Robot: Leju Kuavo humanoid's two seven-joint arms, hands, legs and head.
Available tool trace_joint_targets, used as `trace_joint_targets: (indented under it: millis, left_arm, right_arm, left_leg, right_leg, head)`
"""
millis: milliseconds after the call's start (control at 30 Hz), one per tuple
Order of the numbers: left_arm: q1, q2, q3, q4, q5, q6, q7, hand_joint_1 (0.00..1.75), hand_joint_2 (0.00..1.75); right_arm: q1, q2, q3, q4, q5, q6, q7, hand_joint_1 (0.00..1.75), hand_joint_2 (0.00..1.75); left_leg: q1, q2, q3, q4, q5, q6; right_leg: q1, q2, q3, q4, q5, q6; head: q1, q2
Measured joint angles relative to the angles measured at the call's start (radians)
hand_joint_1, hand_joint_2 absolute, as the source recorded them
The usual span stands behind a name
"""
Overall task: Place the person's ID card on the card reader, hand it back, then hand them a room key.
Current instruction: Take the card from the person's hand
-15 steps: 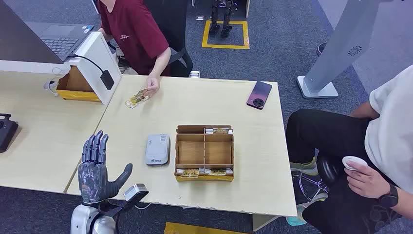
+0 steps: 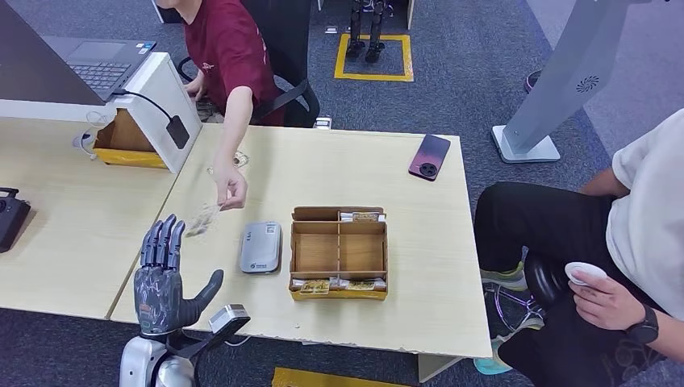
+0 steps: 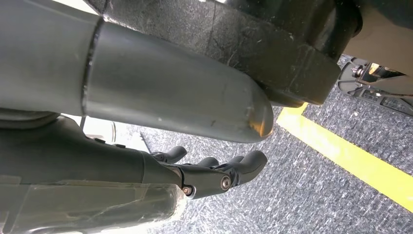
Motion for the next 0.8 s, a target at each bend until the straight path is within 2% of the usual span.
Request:
trace_joint_targets:
  millis: [367, 500, 800]
  left_arm:
    - [-0.014, 0.0, 0.003, 0.0, 0.003, 0.0, 0.0, 0.0, 1.75]
    - [-0.014, 0.0, 0.003, 0.002, 0.01, 0.0, 0.0, 1.75, 1.75]
    - [-0.016, 0.001, 0.003, 0.023, 0.044, 0.0, 0.0, 1.75, 1.75]
  right_arm:
    - [0.0, 0.0, 0.0, -0.001, 0.001, 0.002, -0.008, 0.0, 0.0]
    - [0.0, 0.0, 0.0, -0.002, 0.001, 0.002, -0.008, 0.0, 0.0]
    - [0.0, 0.0, 0.0, -0.002, -0.002, 0.001, -0.01, 0.0, 0.0]
  left_leg:
    - [0.0, 0.0, 0.0, 0.0, 0.0, 0.0]
    - [0.0, 0.0, 0.0, 0.0, 0.0, 0.0]
    - [0.0, 0.0, 0.0, 0.0, 0.0, 0.0]
  right_leg:
    - [0.0, 0.0, 0.0, 0.0, 0.0, 0.0]
    - [0.0, 0.0, 0.0, 0.0, 0.0, 0.0]
    - [0.0, 0.0, 0.0, 0.0, 0.0, 0.0]
  head:
    - [0.0, 0.0]
    - [0.0, 0.0]
    - [0.0, 0.0]
